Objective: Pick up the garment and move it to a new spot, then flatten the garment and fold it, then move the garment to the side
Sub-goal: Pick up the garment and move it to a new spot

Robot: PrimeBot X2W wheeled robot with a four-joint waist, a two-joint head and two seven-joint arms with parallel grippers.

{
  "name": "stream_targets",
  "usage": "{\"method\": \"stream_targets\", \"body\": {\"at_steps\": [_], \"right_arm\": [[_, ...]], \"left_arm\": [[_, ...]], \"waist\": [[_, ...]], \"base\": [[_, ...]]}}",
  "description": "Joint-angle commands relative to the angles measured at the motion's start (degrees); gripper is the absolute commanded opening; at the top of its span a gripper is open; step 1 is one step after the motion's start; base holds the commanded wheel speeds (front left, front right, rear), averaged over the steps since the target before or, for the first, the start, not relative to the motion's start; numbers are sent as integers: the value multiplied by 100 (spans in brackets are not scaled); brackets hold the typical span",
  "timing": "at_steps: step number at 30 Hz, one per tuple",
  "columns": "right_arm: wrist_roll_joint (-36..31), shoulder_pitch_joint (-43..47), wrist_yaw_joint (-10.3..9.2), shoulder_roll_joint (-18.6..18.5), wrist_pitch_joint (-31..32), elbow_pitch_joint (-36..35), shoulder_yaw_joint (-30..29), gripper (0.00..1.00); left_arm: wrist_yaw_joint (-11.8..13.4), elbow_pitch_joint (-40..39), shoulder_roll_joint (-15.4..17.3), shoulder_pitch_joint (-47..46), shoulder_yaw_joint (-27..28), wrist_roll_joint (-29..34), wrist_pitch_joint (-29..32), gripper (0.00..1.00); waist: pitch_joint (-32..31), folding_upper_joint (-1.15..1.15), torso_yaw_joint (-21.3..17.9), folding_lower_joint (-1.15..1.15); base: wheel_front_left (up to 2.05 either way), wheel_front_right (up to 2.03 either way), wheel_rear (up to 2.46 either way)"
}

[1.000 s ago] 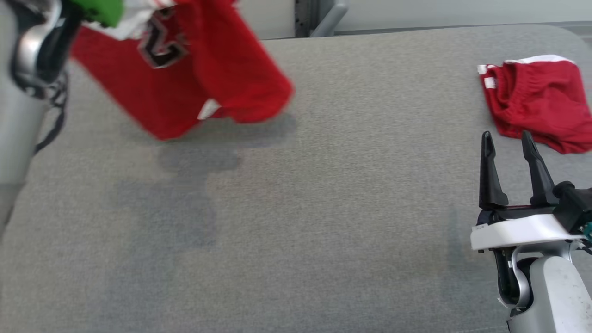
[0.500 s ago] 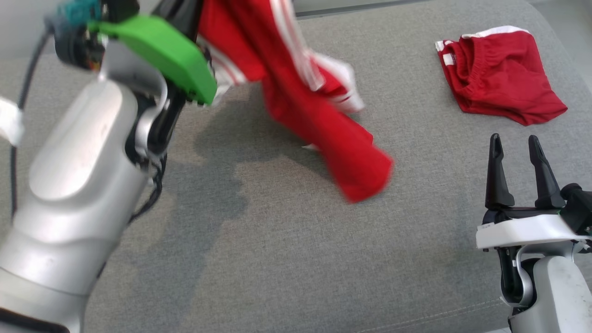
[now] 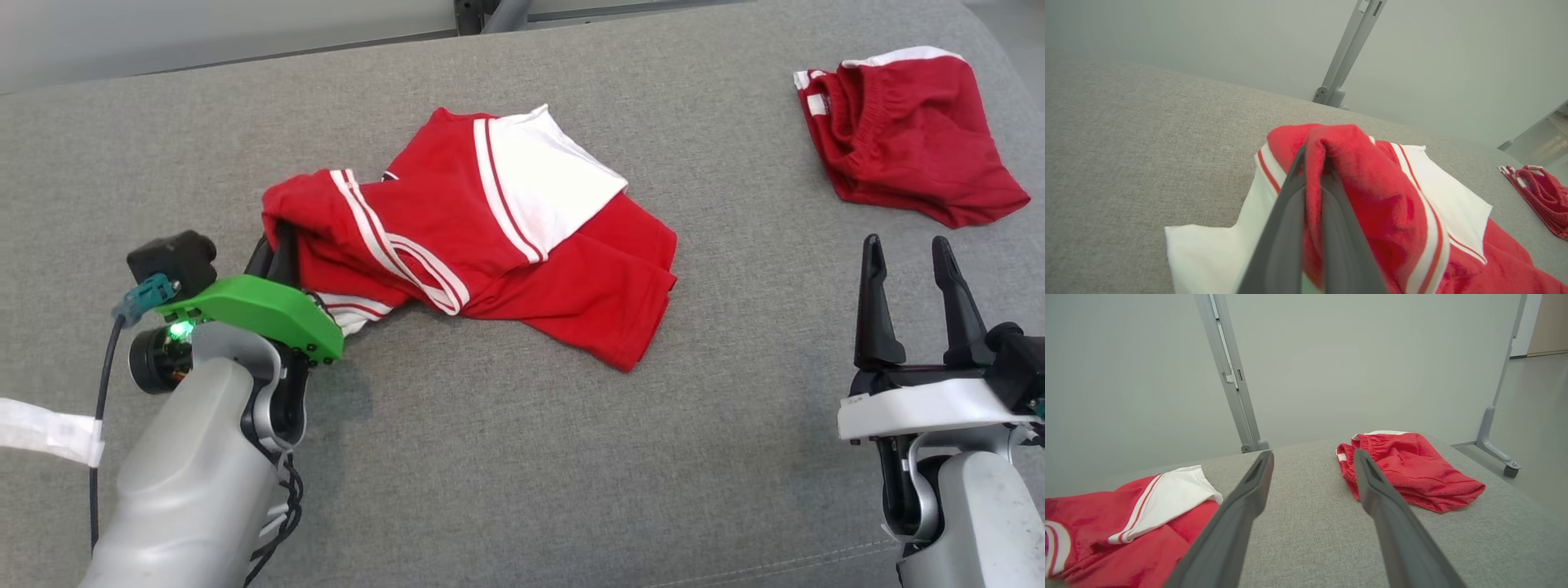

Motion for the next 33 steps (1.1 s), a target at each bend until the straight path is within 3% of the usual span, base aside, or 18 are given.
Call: {"method": "stream_targets", "body": {"at_steps": [1, 3, 4, 5, 7, 18, 33], "right_arm": [[-36, 55, -10, -12, -23, 22, 29, 100], [-54, 59, -10, -13, -23, 37, 72, 100], [-69, 61, -10, -13, -23, 50, 92, 100], [-84, 64, -10, -13, -23, 59, 109, 100], [-104, 77, -10, -13, -23, 90, 143, 100], [-164, 266, -10, -14, -23, 222, 220, 100], [-202, 460, -10, -13, -24, 379, 318, 100]], "left_arm": [[-54, 161, -50, 120, 56, -24, -62, 0], [-87, 373, -101, 161, 129, -43, -112, 0], [-118, 466, -131, 174, 154, -20, -134, 16], [-144, 541, -165, 190, 174, 6, -134, 37], [-226, 674, -218, 214, 218, 53, -163, 100], [-417, 296, -377, 663, 725, 884, -172, 100], [-284, -1409, -322, 2215, 1474, 2322, -166, 100]], "waist": [[-51, 9, 83, 0], [-78, 9, 128, 0], [-96, 9, 153, 0], [-113, 9, 173, 0], [-155, 9, 215, 0], [-555, 9, 476, 0], [-888, 9, 734, 0]], "base": [[0, 0, 0], [0, 0, 0], [0, 0, 0], [0, 0, 0], [0, 0, 0], [0, 0, 0], [0, 0, 0]]}}
